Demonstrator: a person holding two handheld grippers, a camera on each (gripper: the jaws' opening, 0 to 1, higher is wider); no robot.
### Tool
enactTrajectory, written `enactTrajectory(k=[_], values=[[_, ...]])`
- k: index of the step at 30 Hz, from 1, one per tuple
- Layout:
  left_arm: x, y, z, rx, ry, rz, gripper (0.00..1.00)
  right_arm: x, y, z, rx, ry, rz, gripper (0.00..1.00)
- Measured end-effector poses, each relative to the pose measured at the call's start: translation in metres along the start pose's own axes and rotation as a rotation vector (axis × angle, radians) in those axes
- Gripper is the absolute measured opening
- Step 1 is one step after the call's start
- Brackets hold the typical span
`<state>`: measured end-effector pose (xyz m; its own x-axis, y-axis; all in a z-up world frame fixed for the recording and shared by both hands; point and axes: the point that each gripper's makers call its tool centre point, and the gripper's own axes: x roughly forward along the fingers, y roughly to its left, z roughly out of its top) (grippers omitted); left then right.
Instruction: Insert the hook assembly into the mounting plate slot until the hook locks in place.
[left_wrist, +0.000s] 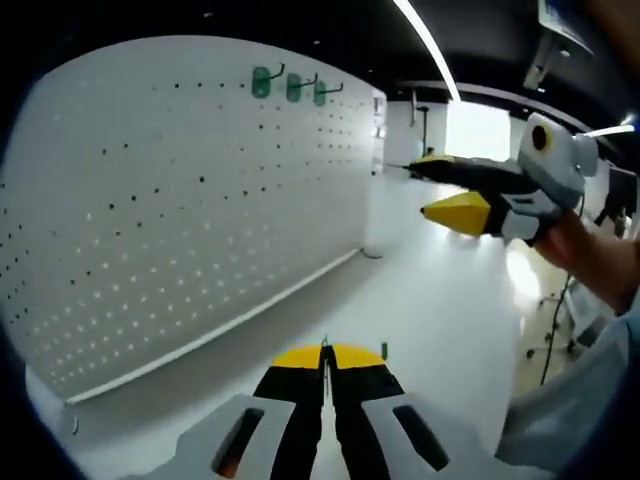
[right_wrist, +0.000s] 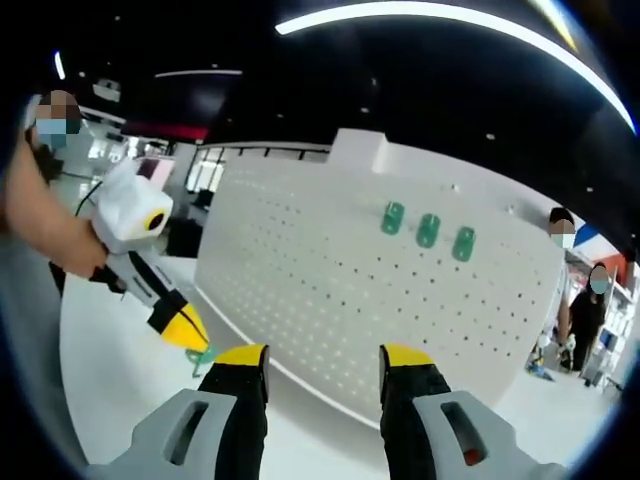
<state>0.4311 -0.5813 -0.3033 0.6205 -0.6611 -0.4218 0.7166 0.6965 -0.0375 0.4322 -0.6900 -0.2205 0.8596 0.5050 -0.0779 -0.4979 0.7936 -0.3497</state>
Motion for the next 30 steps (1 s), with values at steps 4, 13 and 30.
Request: enactTrajectory(k=[4,13,30], values=[[-0.005,0.002,0.009,-0.017,-0.04,0.007,0.02,0.004,0.008,0.003,-0.004,0.0,0.021,0.44],[-0.017,0.003,0.03,-0.054,-0.133,0.015,0.02,0.01,0.024,0.011,-0.001,-0.003,0.061,0.43],[-0.025,0.003,0.049,-0.141,-0.224,0.01,0.02,0.016,0.048,0.014,0.081,0.003,0.123,0.38]])
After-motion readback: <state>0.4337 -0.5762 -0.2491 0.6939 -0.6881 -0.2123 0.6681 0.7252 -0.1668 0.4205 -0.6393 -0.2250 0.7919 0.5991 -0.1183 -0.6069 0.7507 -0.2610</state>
